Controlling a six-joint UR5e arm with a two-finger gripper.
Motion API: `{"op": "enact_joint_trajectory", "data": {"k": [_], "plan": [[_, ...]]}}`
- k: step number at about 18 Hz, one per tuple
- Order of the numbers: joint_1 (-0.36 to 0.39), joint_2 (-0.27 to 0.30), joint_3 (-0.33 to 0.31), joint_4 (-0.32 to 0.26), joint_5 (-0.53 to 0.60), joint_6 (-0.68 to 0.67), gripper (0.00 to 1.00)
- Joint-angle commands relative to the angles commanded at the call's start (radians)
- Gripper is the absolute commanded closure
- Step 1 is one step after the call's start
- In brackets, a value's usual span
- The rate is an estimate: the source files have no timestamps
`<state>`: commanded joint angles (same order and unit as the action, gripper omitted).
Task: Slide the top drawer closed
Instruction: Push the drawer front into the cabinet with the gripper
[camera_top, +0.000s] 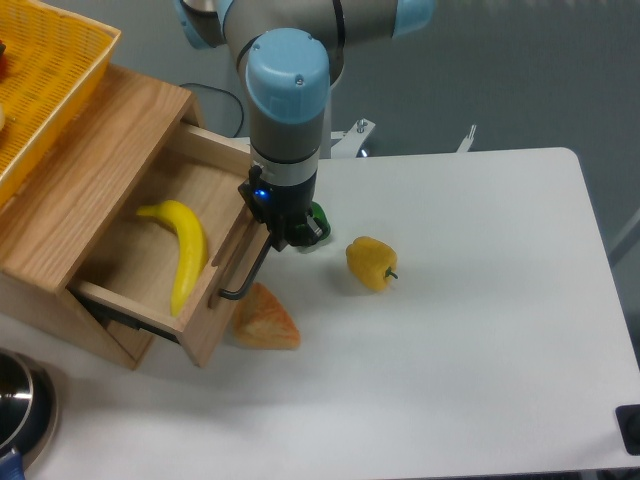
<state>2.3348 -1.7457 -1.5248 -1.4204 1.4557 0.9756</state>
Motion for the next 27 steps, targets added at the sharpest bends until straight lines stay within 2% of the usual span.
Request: {"op": "enact_joint_trajectory", "data": {"k": [10,27], "plan": [[-0.017,0.021,0.0,-0.043,-0.038,-0.015,1.0],[-0.094,0.02,-0.009,-0.063,-0.06,-0.037,1.0]]}}
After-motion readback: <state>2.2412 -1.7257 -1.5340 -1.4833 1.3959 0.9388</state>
